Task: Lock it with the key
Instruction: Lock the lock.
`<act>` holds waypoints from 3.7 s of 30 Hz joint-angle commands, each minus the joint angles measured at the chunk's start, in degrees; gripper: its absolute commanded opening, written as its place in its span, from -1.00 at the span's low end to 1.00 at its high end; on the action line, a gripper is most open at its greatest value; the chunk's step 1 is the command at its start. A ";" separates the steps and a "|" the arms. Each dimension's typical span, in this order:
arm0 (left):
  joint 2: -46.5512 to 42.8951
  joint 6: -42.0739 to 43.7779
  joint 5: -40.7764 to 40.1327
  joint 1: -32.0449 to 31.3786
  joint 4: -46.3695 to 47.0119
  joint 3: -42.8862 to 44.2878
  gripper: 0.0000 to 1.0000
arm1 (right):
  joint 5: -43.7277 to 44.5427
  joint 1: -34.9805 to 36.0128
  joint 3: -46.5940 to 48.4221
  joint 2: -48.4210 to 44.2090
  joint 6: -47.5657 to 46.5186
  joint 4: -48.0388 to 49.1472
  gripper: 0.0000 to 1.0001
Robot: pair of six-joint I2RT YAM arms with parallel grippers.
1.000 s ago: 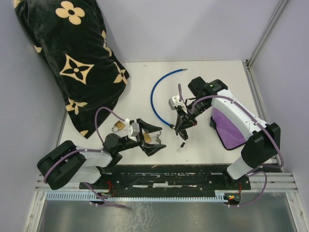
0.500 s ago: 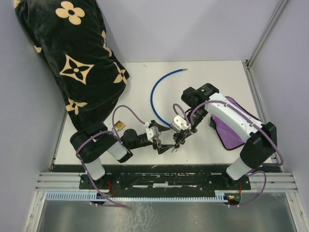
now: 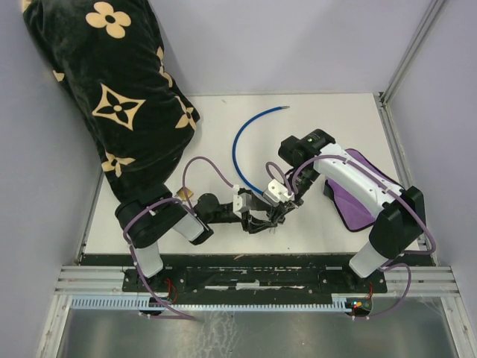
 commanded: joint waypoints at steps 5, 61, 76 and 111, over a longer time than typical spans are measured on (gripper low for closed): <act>-0.24 -5.65 1.40 -0.43 11.55 1.56 -0.32 | -0.87 -0.42 -0.89 -1.96 3.07 1.92 -0.95; 9.76 1.86 -18.34 -0.21 11.50 -5.02 -0.94 | 31.93 5.02 -22.19 -2.36 50.48 33.95 -0.94; 8.94 2.08 -15.73 2.27 11.50 -6.33 -0.94 | 27.55 6.54 -22.99 1.32 54.42 36.06 -0.96; 2.60 0.55 -7.52 12.80 11.48 -11.18 -0.94 | 27.60 5.72 -25.08 0.96 62.65 44.95 -0.96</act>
